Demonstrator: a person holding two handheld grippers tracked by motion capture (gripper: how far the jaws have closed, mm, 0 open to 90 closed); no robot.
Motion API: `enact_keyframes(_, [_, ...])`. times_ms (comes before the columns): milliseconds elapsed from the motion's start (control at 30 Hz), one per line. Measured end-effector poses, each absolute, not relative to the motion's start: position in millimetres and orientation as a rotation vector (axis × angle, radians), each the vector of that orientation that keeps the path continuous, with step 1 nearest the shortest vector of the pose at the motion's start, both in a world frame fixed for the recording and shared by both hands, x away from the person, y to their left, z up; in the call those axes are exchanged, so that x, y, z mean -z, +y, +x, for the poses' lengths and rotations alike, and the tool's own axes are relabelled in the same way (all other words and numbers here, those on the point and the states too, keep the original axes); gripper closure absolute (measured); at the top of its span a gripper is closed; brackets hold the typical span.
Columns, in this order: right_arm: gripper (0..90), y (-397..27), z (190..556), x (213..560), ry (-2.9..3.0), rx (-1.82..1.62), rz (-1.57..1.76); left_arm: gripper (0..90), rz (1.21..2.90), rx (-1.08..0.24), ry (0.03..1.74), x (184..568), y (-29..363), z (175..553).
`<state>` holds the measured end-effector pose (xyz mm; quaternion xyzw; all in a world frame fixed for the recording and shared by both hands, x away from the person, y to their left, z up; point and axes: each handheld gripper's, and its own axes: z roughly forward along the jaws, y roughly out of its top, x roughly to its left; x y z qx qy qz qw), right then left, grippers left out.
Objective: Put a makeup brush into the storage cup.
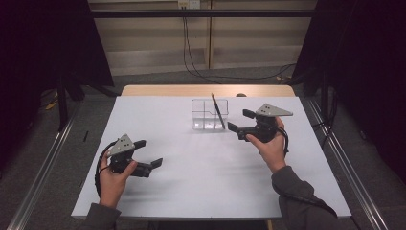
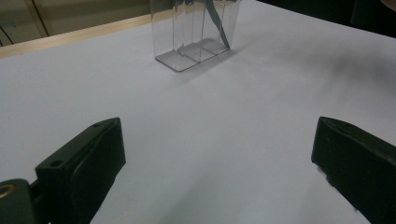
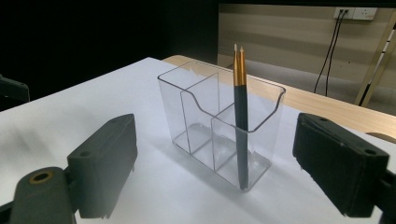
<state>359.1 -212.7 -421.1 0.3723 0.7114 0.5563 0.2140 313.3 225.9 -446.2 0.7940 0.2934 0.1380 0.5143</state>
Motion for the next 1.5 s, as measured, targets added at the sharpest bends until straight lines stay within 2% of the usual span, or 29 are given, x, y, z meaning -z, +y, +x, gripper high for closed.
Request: enact_keyframes(1500, [10.4, -246, 324, 437, 2.059, -1.489, 1.027, 2.5, 1.902, -0.330, 0.712, 447, 226, 313])
